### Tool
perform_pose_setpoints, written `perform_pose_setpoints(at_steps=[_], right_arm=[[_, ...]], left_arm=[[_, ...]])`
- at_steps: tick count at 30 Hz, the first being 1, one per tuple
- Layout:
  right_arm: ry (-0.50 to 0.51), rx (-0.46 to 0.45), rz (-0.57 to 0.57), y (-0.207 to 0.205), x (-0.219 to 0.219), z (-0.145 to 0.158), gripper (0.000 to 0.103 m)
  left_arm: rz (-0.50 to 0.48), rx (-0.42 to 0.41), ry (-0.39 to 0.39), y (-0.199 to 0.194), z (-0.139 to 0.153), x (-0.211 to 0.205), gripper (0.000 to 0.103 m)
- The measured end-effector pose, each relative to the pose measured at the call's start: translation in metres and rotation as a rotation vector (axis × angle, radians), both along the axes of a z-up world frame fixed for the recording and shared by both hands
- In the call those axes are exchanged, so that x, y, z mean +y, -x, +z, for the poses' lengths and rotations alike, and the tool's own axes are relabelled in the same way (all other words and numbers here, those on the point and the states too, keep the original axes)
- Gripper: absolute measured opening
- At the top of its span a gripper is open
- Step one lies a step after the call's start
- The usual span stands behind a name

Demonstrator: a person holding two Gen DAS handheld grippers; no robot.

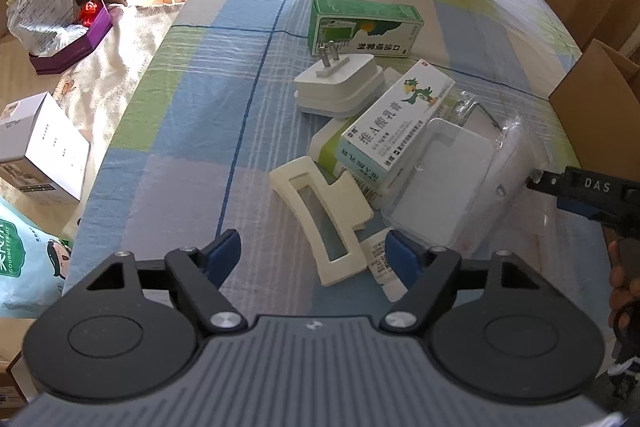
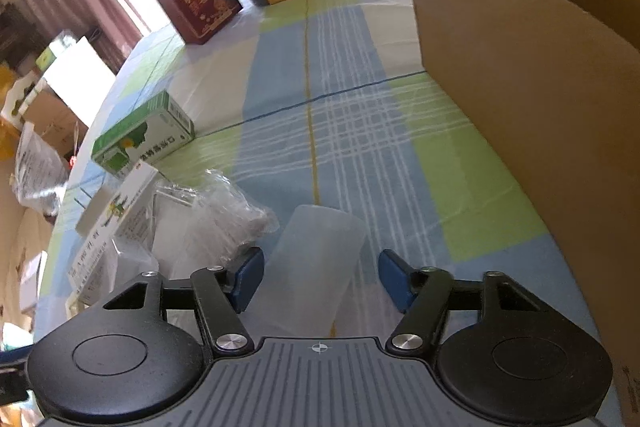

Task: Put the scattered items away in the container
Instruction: 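Grasp the white hair clip with the left tool while the right tool grasps the clear cup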

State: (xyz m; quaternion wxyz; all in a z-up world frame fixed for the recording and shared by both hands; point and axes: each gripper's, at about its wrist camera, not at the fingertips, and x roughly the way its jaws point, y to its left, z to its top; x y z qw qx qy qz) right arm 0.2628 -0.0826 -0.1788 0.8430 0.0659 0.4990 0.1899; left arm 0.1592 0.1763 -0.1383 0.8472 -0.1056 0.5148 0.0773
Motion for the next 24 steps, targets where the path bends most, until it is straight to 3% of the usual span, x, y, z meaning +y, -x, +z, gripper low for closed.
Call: perform_pose_setpoints(at_steps=[4,11,18,24], right_arm=[[0.038,0.000,0.053,0.003,-0.001,-0.002,0.045],[0.120,0.026,0.084,0.019,-0.018,0.003,0.039],[0.165,0.029,0.126,0.035,-0.024,0.007,0.038],[0.187,0.017,0.157,0.035,-0.020,0.011,0.039]], left_arm=[[0.024,-0.004,0.018,0.000,-0.002,0.006,0.066],[0.024,-0.024,0.061,-0.013,-0.007,0.008,0.065],[0.035,0.001,0.098,-0.033,-0.025,0.009,0.042],[0.021,0.005,0.093,-0.031,-0.027,0.011,0.042]])
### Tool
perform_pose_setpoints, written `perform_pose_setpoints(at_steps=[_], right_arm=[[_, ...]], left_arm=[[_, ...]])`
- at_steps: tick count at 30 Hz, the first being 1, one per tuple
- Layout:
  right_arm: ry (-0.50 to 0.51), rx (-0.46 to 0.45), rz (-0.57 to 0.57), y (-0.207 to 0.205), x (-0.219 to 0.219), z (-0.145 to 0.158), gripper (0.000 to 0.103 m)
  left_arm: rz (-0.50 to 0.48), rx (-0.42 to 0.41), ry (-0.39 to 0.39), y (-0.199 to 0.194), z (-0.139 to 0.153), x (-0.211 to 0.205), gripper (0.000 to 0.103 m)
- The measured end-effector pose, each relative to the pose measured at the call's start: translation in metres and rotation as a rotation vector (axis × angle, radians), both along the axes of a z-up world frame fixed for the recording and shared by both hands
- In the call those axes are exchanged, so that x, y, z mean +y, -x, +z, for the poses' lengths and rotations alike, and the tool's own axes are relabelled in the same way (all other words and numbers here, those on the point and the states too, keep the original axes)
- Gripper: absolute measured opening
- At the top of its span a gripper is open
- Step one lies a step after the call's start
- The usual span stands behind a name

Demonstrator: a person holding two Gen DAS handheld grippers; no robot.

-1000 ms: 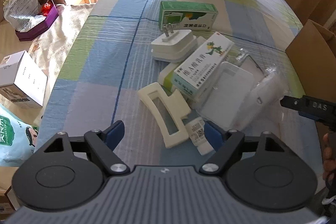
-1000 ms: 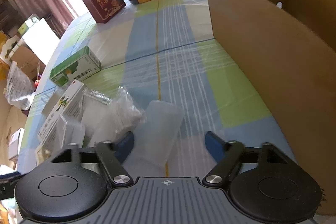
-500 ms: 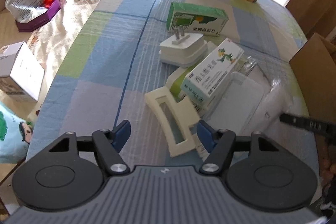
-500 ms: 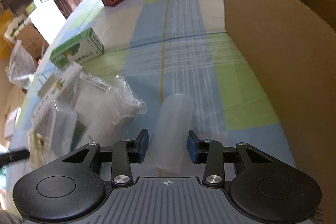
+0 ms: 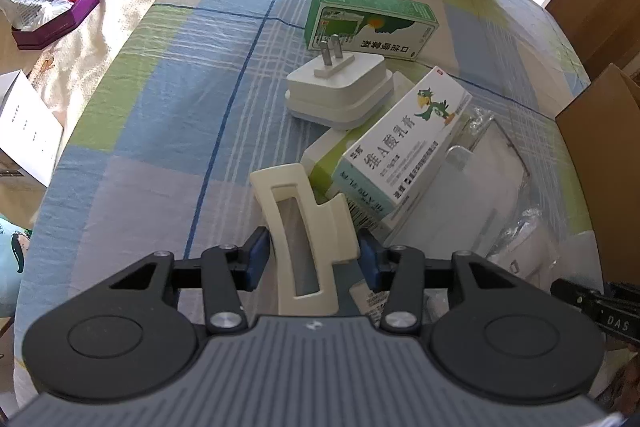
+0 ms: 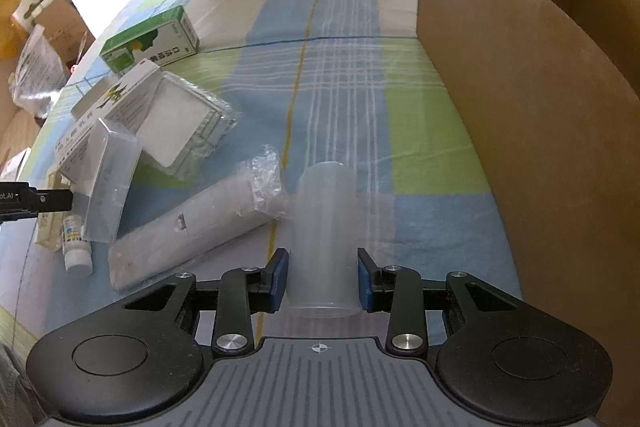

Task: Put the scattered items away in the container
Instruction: 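Grasp the white hair clip with the left tool while the right tool grasps the clear cup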

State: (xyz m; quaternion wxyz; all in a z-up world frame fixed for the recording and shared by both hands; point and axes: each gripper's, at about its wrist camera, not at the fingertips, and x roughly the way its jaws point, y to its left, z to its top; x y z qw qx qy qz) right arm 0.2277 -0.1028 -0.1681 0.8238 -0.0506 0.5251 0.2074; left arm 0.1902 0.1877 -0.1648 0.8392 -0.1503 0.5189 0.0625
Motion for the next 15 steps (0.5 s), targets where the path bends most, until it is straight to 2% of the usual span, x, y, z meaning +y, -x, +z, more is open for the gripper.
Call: perform_pose_setpoints(at_steps=[5,7,8,12,15], right_arm=[[-0.006,-0.014,-0.002,-0.005,0.003,-0.003,0.044],[0.009,-0.034,0.014,-0.005,0.005,-0.004,0.043],[0.020,-0.036,0.023,-0.004,0.005,-0.004,0.037],[0.019,-0.025,0.025,0.002,0.000,0.000,0.037],[0.000,-0.049,0.038,0.010,-0.004,0.014,0.037]], left_arm=[[-0.011,0.015,0.000,-0.008,-0.004,0.001,0.042],[-0.026,0.011,-0.023,-0.010,-0.005,-0.002,0.041],[-0.030,0.010,-0.028,-0.009,-0.005,-0.003,0.040],[-0.028,-0.001,-0.020,0.002,0.003,-0.004,0.037],[-0.027,-0.025,-0.017,0.014,0.017,-0.005,0.037]])
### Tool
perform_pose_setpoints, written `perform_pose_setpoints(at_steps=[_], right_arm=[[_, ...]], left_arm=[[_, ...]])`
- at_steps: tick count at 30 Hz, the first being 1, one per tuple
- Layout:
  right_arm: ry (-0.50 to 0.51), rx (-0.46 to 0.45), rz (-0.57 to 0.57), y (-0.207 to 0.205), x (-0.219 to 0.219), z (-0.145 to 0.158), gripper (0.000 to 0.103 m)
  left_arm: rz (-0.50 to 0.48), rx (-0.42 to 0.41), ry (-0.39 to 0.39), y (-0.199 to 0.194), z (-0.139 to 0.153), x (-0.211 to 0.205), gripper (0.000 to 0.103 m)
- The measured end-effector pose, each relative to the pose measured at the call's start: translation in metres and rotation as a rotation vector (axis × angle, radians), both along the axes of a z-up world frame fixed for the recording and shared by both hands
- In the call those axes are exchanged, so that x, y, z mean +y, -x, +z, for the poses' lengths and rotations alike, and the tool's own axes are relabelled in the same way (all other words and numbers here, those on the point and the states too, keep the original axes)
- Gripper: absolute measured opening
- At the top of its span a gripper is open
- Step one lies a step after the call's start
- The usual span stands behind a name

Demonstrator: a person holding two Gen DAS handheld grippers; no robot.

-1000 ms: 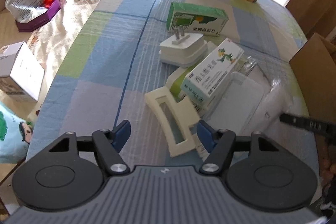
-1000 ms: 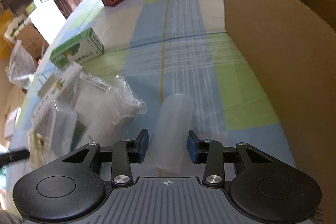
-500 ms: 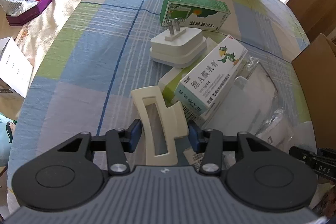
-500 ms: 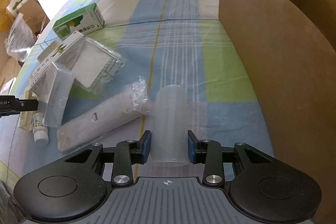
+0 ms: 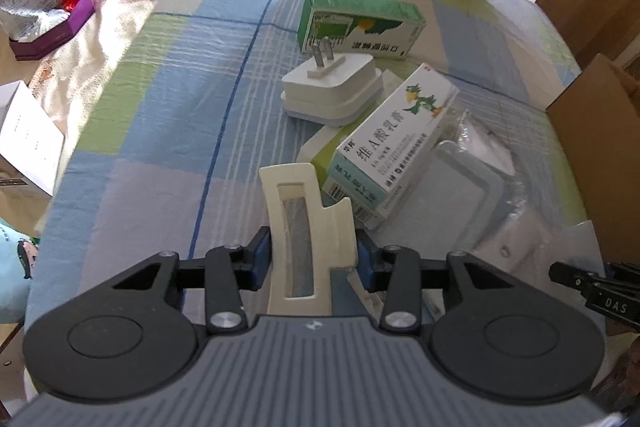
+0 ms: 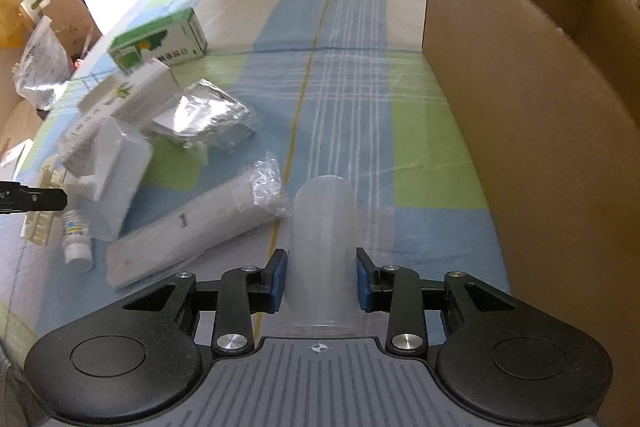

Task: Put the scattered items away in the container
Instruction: 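Grasp the white hair clip with the left tool while the right tool grasps the clear cup, then carry the clip and cup into the cardboard box and open both tools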

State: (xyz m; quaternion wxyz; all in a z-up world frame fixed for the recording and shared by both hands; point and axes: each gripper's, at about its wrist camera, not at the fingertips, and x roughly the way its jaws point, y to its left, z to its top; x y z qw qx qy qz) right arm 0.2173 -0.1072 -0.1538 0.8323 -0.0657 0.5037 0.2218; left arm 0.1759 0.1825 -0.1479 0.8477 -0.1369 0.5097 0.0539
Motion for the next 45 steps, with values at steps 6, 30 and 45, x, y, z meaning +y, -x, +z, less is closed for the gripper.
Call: perform_pose_setpoints(at_steps=[6,30,45], right_arm=[[-0.083,-0.066,0.025,0.015,-0.013,0.043,0.037],[-0.123,-0.225,-0.106,-0.010,-0.157,0.152,0.037],[-0.043,-0.020,-0.207,-0.068,-0.189,0.088,0.037]], left_arm=[[-0.050,-0.081,0.024,0.017,0.045,-0.018,0.037],[-0.678,-0.257,0.151,-0.063,0.142,-0.260,0.037],[-0.808,-0.102,0.127,-0.144,0.095,-0.358,0.037]])
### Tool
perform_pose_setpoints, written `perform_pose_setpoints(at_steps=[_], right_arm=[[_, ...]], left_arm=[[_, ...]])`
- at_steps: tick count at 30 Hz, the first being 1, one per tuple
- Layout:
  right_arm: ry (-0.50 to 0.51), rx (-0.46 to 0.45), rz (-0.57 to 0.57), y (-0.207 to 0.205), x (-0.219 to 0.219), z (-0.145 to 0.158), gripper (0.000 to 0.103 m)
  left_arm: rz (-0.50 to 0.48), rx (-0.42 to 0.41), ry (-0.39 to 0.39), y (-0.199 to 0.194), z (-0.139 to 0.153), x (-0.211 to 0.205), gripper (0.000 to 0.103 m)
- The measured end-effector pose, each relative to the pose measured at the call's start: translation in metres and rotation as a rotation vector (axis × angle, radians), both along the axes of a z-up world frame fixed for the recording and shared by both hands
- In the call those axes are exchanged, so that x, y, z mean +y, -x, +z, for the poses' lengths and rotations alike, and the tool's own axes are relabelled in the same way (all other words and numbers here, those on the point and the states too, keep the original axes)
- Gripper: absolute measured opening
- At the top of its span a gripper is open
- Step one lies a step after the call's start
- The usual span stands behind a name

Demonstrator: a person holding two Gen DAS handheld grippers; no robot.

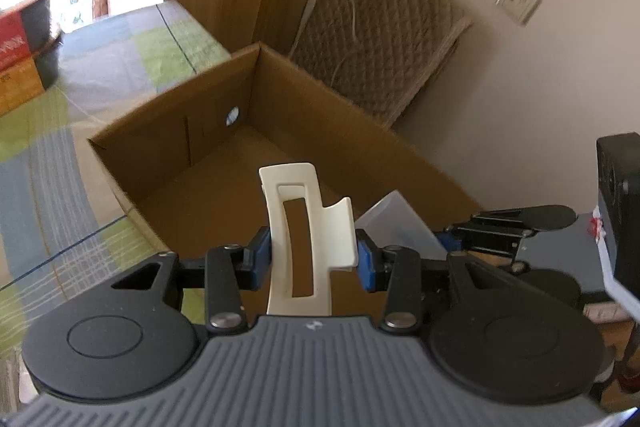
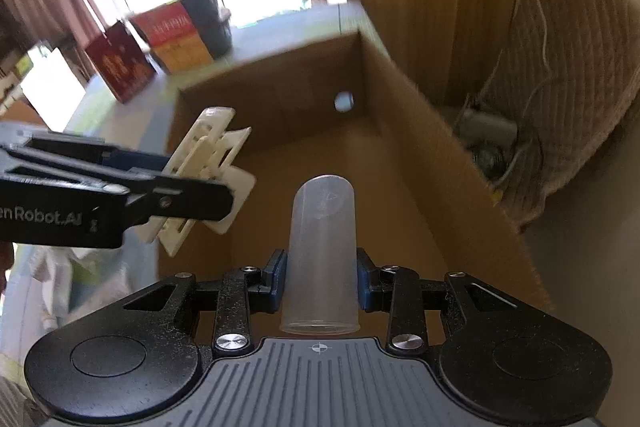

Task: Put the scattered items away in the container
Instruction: 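Carry the clip and cup into the cardboard box and open both tools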

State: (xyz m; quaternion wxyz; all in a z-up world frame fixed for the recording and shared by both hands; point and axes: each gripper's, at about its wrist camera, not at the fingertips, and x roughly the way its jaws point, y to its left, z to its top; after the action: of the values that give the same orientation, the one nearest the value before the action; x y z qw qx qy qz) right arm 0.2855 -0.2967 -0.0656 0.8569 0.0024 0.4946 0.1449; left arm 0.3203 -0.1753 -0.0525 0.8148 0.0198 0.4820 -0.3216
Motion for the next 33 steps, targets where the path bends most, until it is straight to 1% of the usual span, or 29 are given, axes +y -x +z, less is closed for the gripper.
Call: perform_pose_setpoints(at_steps=[6,11,13,16,19,21,24,26,29,30,31,32,33], right_arm=[[0.077,0.082,0.051,-0.016,0.000,-0.028,0.037],[0.104,0.138,0.046,-0.027,-0.004,-0.047,0.037],[0.102,0.144,0.030,-0.028,-0.009,-0.049,0.037],[0.081,0.144,0.005,-0.028,-0.016,-0.048,0.037],[0.062,0.142,-0.010,-0.027,-0.022,-0.046,0.037],[0.063,0.140,-0.013,-0.025,-0.024,-0.047,0.037],[0.053,0.143,-0.016,-0.024,-0.027,-0.046,0.037],[0.046,0.142,-0.007,-0.026,-0.027,-0.045,0.037],[0.043,0.154,0.010,-0.028,-0.025,-0.044,0.038],[0.050,0.157,0.018,-0.031,-0.021,-0.047,0.044],[0.061,0.163,0.029,-0.031,-0.020,-0.047,0.058],[0.059,0.150,0.035,-0.029,-0.020,-0.044,0.082],[0.057,0.136,0.040,-0.026,-0.020,-0.042,0.086]], left_arm=[[-0.012,0.104,-0.133,-0.023,-0.040,-0.022,0.038],[-0.035,0.075,-0.227,-0.029,-0.048,-0.035,0.038],[-0.045,0.056,-0.260,-0.031,-0.050,-0.039,0.038],[-0.063,0.011,-0.291,-0.030,-0.051,-0.042,0.038],[-0.096,-0.082,-0.319,-0.021,-0.046,-0.046,0.038],[-0.123,-0.118,-0.325,-0.016,-0.044,-0.048,0.038],[-0.165,-0.091,-0.336,-0.016,-0.051,-0.050,0.038],[-0.187,-0.060,-0.341,-0.021,-0.059,-0.056,0.038],[-0.188,-0.004,-0.328,-0.025,-0.068,-0.054,0.041],[-0.183,0.006,-0.326,-0.027,-0.070,-0.055,0.049],[-0.177,0.016,-0.323,-0.028,-0.072,-0.054,0.057],[-0.173,0.023,-0.318,-0.029,-0.072,-0.053,0.060],[-0.172,0.029,-0.313,-0.029,-0.071,-0.052,0.061]])
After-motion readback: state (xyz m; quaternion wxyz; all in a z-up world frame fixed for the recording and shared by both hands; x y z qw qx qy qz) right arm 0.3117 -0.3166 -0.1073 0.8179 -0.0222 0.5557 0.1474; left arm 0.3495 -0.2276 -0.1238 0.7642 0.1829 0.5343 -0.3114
